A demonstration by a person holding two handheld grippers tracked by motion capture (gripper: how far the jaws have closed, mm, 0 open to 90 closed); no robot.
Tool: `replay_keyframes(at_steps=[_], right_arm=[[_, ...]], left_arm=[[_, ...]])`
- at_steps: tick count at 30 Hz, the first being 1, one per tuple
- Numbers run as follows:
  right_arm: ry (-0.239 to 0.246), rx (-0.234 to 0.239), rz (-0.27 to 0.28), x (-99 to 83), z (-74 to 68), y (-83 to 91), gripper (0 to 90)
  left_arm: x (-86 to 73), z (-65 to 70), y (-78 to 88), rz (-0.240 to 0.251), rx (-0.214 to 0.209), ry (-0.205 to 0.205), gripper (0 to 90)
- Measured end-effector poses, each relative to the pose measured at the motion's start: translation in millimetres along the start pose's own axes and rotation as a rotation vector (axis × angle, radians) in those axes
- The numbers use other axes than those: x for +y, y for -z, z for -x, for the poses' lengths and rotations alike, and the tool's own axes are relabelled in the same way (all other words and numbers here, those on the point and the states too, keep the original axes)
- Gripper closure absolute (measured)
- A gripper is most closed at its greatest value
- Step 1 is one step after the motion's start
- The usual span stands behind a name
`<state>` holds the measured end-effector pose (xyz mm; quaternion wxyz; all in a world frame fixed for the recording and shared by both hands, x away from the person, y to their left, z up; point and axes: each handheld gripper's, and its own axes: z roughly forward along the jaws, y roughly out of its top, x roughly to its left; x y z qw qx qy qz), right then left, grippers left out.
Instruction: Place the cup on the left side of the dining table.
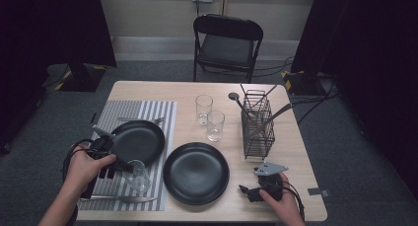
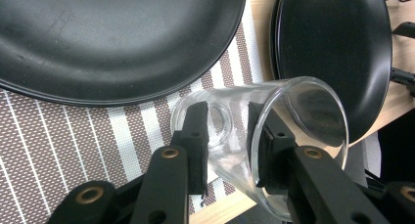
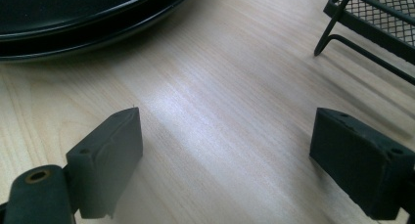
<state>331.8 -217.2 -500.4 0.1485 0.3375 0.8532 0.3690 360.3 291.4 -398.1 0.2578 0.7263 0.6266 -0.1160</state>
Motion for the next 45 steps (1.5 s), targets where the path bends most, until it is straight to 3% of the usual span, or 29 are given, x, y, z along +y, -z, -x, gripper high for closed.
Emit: replay_keyframes(at_steps=[12,20,33,45], right_arm=[[0.0,0.0,0.0,0.0,0.0,0.0,11.4],[0.0,0.0,0.0,0.0,0.0,0.0,11.4],[0.0,0.0,0.0,0.0,0.0,0.0,11.4],[0.0,0.0,0.0,0.0,0.0,0.0,11.4]], left_arm=[[2.2,1.5,3.7,0.016,0.018,-0.006,64.7],[1.5,3.1,7.0,0.019,-0.001,-0.003,59.1],[1.6,1.4,17.1,0.057,-0.013,-0.054,41.3],[1.2,-1.3,27.7,0.092,-0.008,-0.087,34.1]])
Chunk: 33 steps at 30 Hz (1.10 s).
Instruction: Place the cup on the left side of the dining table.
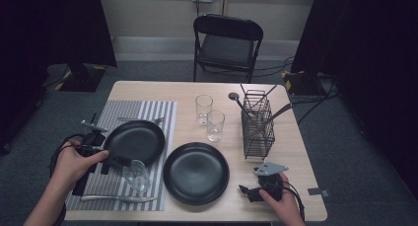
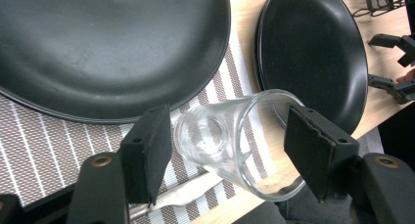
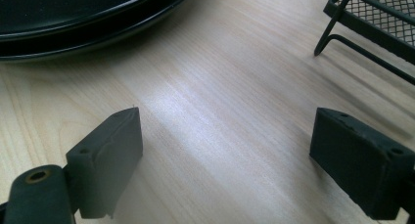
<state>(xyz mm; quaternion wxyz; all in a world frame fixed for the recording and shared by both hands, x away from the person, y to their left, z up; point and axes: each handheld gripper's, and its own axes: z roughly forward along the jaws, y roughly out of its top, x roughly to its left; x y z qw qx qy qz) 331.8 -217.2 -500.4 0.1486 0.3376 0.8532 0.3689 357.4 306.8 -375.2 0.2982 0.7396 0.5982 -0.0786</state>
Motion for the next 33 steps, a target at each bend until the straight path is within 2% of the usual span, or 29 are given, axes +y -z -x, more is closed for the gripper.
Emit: replay_keyframes(at_steps=[8,12,16,17,22,23,27,30,33], right_arm=[[0.0,0.0,0.0,0.0,0.0,0.0,11.4],[0.0,0.0,0.0,0.0,0.0,0.0,11.4],[0.0,0.0,0.0,0.0,0.0,0.0,11.4],[0.0,0.0,0.0,0.0,0.0,0.0,11.4],[0.0,0.0,0.0,0.0,0.0,0.0,11.4],[0.0,0.0,0.0,0.0,0.0,0.0,11.4],[0.0,0.0,0.0,0.0,0.0,0.0,11.4],[0.0,0.0,0.0,0.0,0.0,0.0,11.4],[0.0,0.0,0.0,0.0,0.0,0.0,11.4]], left_arm=[[-1.6,-7.8,8.3,0.028,-0.002,0.0,30.6],[-3.5,-11.5,9.1,0.045,-0.004,0.027,30.2],[-4.3,-17.3,10.7,0.052,-0.005,0.024,29.9],[-4.7,-17.6,10.5,0.059,-0.001,0.036,29.8],[-5.7,-22.9,10.8,0.069,-0.013,0.054,29.2],[-5.7,-24.1,11.3,0.069,-0.006,0.047,29.2],[-7.2,-27.5,10.8,0.085,-0.014,0.068,27.8],[-9.1,-31.6,10.9,0.074,-0.019,0.045,27.6],[-10.6,-34.0,9.1,0.079,-0.011,0.052,27.6]])
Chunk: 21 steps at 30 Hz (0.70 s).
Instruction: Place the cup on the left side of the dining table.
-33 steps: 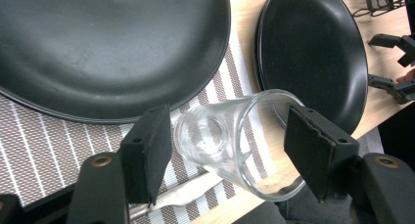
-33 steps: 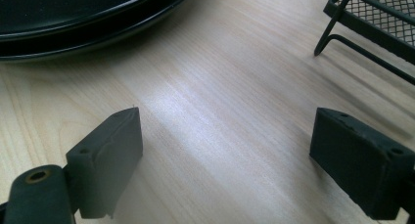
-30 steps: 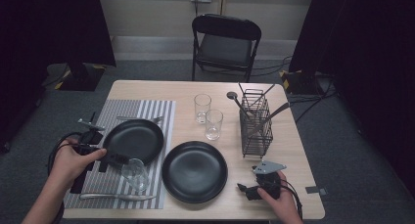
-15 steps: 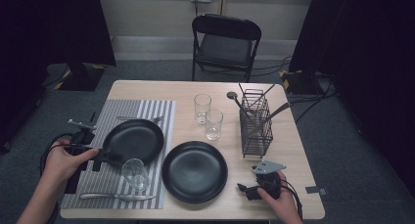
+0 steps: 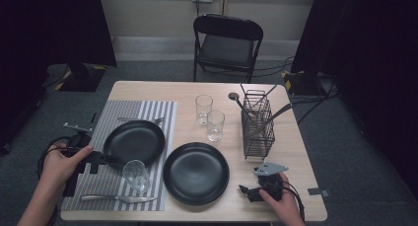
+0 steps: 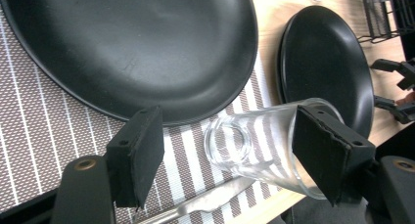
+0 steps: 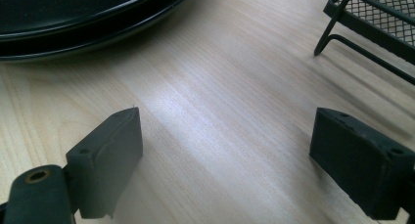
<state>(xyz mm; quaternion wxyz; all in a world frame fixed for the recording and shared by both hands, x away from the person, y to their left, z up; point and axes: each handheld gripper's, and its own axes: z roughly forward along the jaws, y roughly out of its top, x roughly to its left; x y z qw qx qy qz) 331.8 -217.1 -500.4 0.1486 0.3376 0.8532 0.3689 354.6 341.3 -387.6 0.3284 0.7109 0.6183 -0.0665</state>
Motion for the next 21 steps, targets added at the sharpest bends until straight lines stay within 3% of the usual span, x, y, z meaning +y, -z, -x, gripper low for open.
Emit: replay_keyframes(at_steps=[14,15,16,21], right_arm=[[0.0,0.0,0.0,0.0,0.0,0.0,11.4],[0.0,0.0,0.0,0.0,0.0,0.0,11.4],[0.0,0.0,0.0,0.0,0.0,0.0,11.4],[0.0,0.0,0.0,0.0,0.0,0.0,11.4]], left_arm=[[-7.3,-11.5,-8.4,-0.007,-0.007,-0.021,27.1],[-8.4,-11.6,-10.4,0.004,0.0,-0.008,27.1],[-8.6,-13.6,-9.9,-0.011,-0.002,-0.029,27.1],[-11.7,-16.5,-13.9,0.001,-0.006,-0.019,27.0]])
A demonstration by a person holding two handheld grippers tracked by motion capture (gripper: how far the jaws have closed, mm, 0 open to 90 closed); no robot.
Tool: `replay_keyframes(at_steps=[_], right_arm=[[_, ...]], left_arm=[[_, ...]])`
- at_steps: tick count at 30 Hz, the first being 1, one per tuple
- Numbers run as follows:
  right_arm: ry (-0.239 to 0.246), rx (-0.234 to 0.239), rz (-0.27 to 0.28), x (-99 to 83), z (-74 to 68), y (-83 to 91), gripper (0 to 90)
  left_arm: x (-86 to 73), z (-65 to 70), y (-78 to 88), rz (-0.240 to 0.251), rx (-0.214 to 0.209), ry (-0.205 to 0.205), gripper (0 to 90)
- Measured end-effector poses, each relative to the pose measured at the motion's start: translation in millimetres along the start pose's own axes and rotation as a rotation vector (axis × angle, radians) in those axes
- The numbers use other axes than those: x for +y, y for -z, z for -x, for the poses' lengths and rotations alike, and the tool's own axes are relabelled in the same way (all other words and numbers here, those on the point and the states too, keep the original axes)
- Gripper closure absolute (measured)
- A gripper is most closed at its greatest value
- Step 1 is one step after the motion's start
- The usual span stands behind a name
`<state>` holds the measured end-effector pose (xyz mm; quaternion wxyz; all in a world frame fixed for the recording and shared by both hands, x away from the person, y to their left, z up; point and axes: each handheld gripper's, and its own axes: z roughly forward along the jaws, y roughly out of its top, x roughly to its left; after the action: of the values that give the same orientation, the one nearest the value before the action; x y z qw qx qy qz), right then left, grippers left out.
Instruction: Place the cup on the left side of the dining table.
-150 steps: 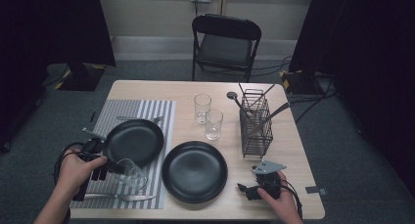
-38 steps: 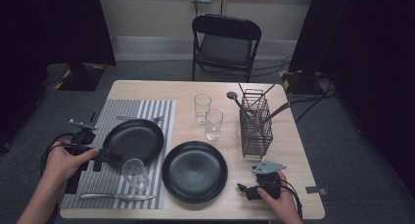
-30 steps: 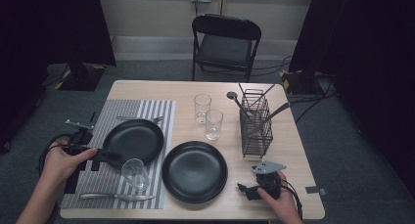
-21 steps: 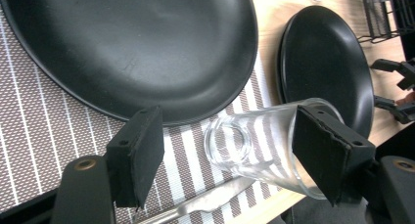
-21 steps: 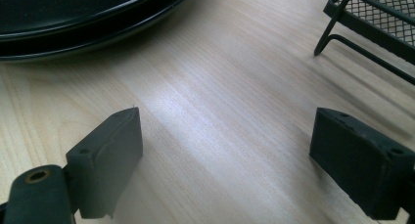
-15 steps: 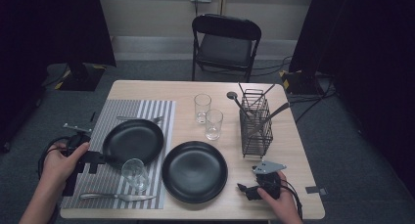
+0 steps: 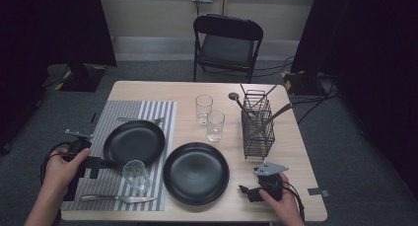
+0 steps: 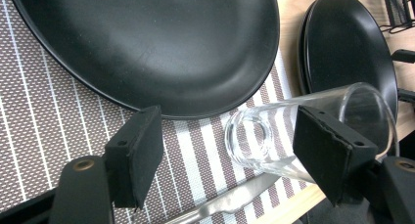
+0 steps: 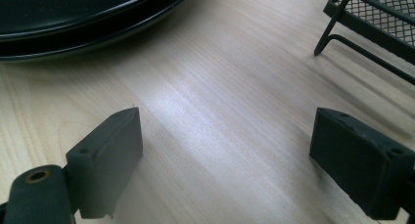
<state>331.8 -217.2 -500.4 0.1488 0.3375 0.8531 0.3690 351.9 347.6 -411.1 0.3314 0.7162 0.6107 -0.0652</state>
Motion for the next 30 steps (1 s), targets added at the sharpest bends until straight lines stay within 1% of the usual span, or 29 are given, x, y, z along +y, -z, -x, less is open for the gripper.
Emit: replay_keyframes(at_steps=[3,4,5,6,9,11,12,13,14,15,16,19,20,21,22,23,24,25,26,27,28,30], right_arm=[[0.0,0.0,0.0,0.0,0.0,0.0,11.4],[0.0,0.0,0.0,0.0,0.0,0.0,11.4],[0.0,0.0,0.0,0.0,0.0,0.0,11.4],[0.0,0.0,0.0,0.0,0.0,0.0,11.4],[0.0,0.0,0.0,0.0,0.0,0.0,11.4],[0.0,0.0,0.0,0.0,0.0,0.0,11.4],[0.0,0.0,0.0,0.0,0.0,0.0,11.4],[0.0,0.0,0.0,0.0,0.0,0.0,11.4],[0.0,0.0,0.0,0.0,0.0,0.0,11.4],[0.0,0.0,0.0,0.0,0.0,0.0,11.4],[0.0,0.0,0.0,0.0,0.0,0.0,11.4],[0.0,0.0,0.0,0.0,0.0,0.0,11.4],[0.0,0.0,0.0,0.0,0.0,0.0,11.4],[-0.001,0.0,0.0,0.0,0.0,0.0,11.4],[0.0,0.0,0.0,0.0,0.0,0.0,11.4],[0.0,0.0,0.0,0.0,0.0,0.0,11.4],[0.0,0.0,0.0,0.0,0.0,0.0,11.4],[-0.001,0.0,0.0,0.0,0.0,0.0,11.4],[0.0,0.0,0.0,0.0,0.0,0.0,11.4],[0.0,0.0,0.0,0.0,0.0,0.0,11.4],[0.0,0.0,0.0,0.0,0.0,0.0,11.4],[-0.001,0.0,0.0,0.0,0.0,0.0,11.4]], left_arm=[[-2.0,-2.4,-1.8,-0.002,0.003,-0.007,26.8],[-2.6,-2.8,-2.4,-0.001,0.006,-0.004,26.7],[-3.2,-3.8,-2.9,-0.003,-0.001,-0.006,26.7],[-3.9,-4.0,-3.8,0.005,-0.002,0.002,26.7],[-5.9,-6.7,-4.4,0.002,0.004,-0.007,26.7],[-7.2,-7.7,-5.5,0.004,0.001,-0.006,26.7],[-8.2,-7.9,-6.0,0.008,0.0,0.003,26.7],[-8.6,-8.8,-6.1,0.001,0.001,-0.004,26.7],[-9.4,-8.9,-6.8,0.007,0.0,0.003,26.7],[-9.7,-10.0,-6.7,-0.002,0.003,-0.007,26.6],[-10.5,-10.5,-7.7,0.001,0.006,-0.012,26.6],[-12.9,-11.0,-9.1,0.003,0.003,-0.007,26.6],[-13.4,-11.7,-9.2,-0.003,0.005,-0.016,26.5],[-14.2,-11.2,-10.2,0.004,0.006,-0.006,26.5],[-14.9,-12.2,-10.6,-0.001,0.004,-0.016,26.4],[-15.9,-11.7,-11.9,0.005,0.006,-0.011,26.4],[-17.1,-11.9,-12.3,0.0,0.01,-0.019,26.3],[-17.5,-12.1,-12.9,0.003,0.022,-0.03,26.3],[-18.4,-12.3,-13.6,-0.003,0.014,-0.031,26.3],[-19.2,-11.8,-14.3,0.003,0.014,-0.023,26.3],[-19.9,-12.5,-14.7,0.003,0.016,-0.03,26.3],[-21.2,-11.9,-15.6,0.01,0.021,-0.027,26.2]])
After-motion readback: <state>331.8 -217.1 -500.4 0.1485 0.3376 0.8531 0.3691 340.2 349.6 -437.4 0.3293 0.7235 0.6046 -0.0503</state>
